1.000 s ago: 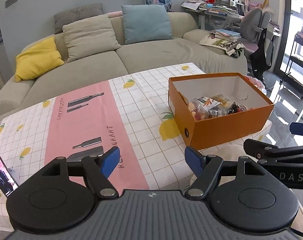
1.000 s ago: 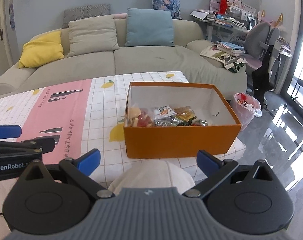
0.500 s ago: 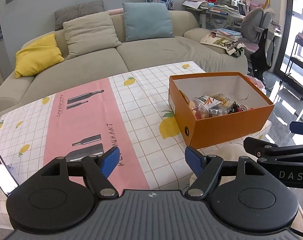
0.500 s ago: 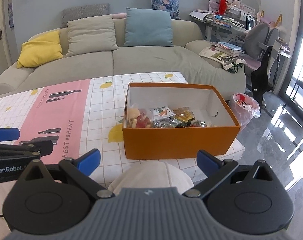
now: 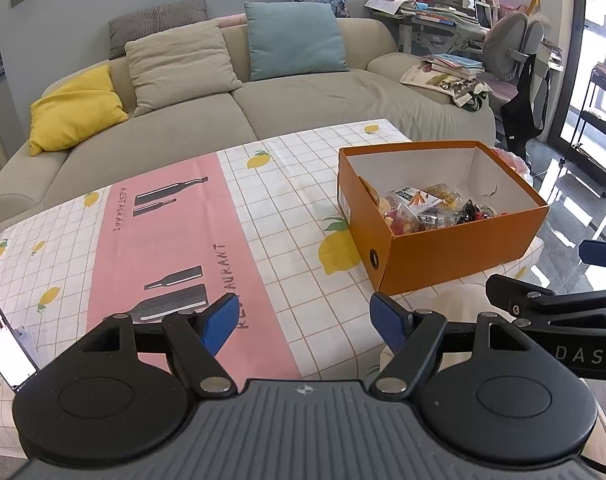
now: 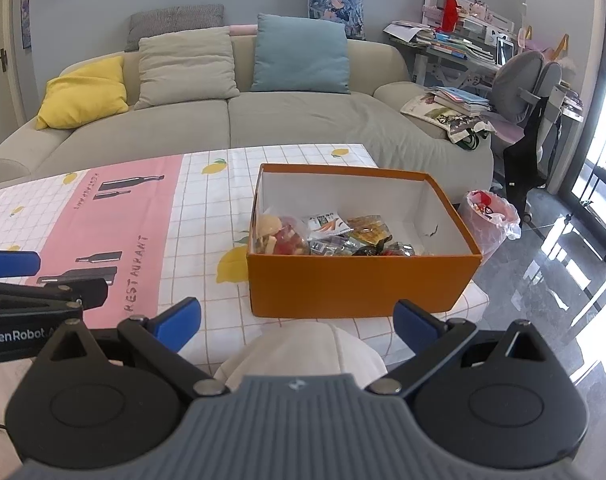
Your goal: Organize snacks
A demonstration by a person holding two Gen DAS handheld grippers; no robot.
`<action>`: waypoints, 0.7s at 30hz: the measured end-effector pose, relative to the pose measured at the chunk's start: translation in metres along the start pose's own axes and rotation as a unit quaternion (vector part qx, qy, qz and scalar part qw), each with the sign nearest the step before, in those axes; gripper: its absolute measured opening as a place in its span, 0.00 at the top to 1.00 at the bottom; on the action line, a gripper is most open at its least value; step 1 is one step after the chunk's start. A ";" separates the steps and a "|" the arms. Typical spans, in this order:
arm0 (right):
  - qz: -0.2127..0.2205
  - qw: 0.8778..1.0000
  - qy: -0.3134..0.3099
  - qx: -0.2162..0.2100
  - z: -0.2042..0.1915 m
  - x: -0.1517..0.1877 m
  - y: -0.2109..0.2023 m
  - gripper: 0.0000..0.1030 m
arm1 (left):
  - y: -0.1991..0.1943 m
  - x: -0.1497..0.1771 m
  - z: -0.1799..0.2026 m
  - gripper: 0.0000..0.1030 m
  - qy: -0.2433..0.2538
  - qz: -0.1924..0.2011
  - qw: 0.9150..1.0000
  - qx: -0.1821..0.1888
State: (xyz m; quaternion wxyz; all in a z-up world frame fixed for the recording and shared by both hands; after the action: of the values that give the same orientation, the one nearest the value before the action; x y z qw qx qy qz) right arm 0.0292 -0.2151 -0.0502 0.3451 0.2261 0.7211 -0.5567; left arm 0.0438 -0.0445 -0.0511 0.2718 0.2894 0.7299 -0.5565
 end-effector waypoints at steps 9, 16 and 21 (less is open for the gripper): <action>-0.002 1.000 -0.001 -0.001 0.000 0.000 0.000 0.03 | -0.001 0.001 0.001 0.15 0.005 -0.001 1.000 0.000; -0.002 1.000 -0.006 -0.001 0.000 0.001 0.001 0.03 | 0.000 0.000 0.000 0.15 0.002 0.000 1.000 0.001; -0.004 1.000 -0.005 -0.001 0.000 0.001 0.001 0.03 | 0.000 -0.001 -0.001 0.15 0.002 0.000 1.000 -0.001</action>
State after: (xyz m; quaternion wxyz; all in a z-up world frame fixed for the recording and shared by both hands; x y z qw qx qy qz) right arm 0.0294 -0.2148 -0.0516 0.3467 0.2201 0.7206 -0.5587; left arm 0.0441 -0.0439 -0.0505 0.2706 0.2904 0.7312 -0.5548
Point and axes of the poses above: each gripper's, at about its wrist camera, not at the fingertips, and y roughly the way its jaws point, z to its right, x to its underside, the point moved 7 cm from there along y, roughly the way its jaws point, and after that the axes turned 14 degrees about -x, right-handed, at the moved point
